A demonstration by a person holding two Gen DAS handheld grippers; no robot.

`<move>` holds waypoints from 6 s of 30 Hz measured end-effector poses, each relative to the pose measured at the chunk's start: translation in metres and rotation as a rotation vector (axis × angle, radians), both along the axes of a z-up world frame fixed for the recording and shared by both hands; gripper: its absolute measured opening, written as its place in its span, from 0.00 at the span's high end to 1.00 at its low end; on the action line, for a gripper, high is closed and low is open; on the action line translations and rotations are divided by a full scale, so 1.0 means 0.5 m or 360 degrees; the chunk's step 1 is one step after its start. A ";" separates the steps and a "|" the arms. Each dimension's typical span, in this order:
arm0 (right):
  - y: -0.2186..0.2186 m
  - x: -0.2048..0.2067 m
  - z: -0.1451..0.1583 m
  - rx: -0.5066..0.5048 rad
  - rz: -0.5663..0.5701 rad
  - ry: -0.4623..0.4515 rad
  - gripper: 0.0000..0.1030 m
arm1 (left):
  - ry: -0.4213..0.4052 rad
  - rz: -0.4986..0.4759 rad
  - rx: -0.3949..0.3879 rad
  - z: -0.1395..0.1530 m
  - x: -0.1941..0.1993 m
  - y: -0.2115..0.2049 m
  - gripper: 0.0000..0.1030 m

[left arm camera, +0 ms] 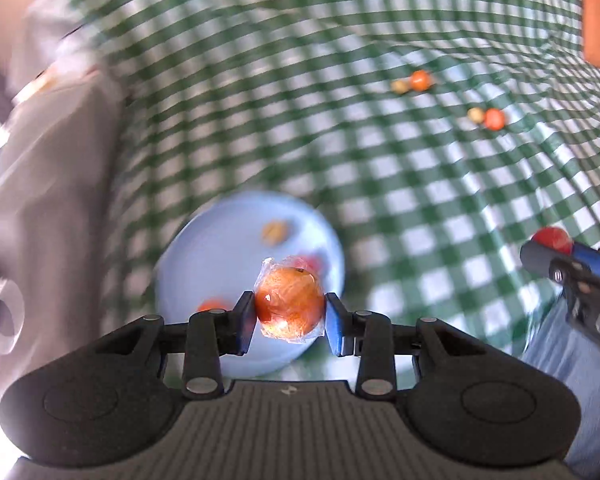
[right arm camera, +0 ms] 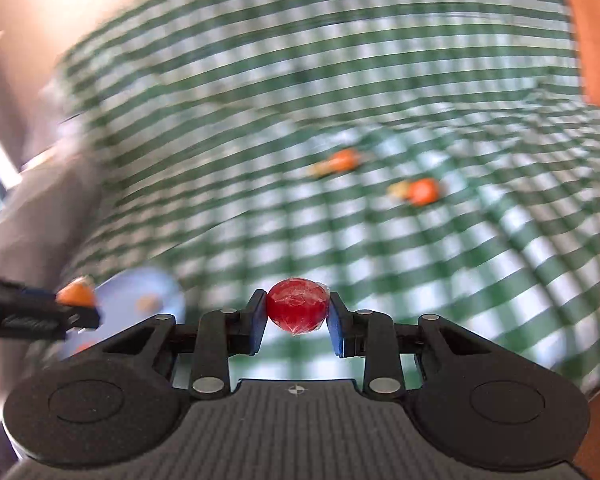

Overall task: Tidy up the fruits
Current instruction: 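Carry the wrapped orange and red fruit toward the blue plate, then open the left tool over the plate while the right tool releases the red fruit, then lift both open tools away from the blue plate, then grasp a small yellow fruit with the left tool while the right tool grasps another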

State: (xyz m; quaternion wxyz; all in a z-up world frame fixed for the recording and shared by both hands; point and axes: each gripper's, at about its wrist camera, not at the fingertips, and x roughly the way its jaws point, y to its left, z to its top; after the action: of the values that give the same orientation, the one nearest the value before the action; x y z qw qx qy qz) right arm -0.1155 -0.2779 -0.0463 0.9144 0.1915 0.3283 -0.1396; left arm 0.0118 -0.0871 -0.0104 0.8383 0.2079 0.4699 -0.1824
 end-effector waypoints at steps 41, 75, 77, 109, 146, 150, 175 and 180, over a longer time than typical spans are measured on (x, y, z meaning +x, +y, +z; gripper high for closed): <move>0.324 -0.042 0.054 -0.0304 0.0565 0.0172 0.68 | -0.0028 0.0270 -0.0167 0.017 -0.099 0.259 0.61; 0.279 0.302 -0.146 -0.0208 0.0649 0.0411 0.63 | 0.0095 0.0192 -0.0024 -0.183 0.240 0.120 0.34; 0.281 0.313 -0.150 -0.0230 0.0685 0.0429 0.38 | 0.0047 0.0214 -0.0022 -0.173 0.241 0.119 0.00; 0.307 -0.042 0.072 -0.0263 0.0513 0.0129 0.07 | -0.0120 0.0302 -0.0045 0.031 -0.108 0.234 0.00; 0.291 -0.027 0.042 -0.0216 0.0495 0.0166 0.06 | -0.0063 0.0280 -0.0003 0.007 -0.076 0.210 0.00; 0.266 -0.015 0.030 -0.0172 0.0435 0.0186 0.06 | -0.0042 0.0254 0.0011 0.000 -0.050 0.179 0.00; -0.240 0.231 -0.187 -0.0138 -0.0413 0.0107 0.12 | -0.0069 -0.0180 -0.0094 -0.171 0.372 -0.420 0.00; -0.334 0.350 -0.275 -0.0083 -0.0444 0.0137 0.43 | -0.0041 -0.0268 -0.0108 -0.238 0.475 -0.544 0.00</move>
State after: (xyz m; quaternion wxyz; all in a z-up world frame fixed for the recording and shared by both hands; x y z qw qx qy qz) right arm 0.0596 -0.4447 -0.1839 0.8759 0.2054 0.3336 -0.2817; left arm 0.2493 -0.3592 -0.1295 0.8325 0.2207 0.4334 -0.2654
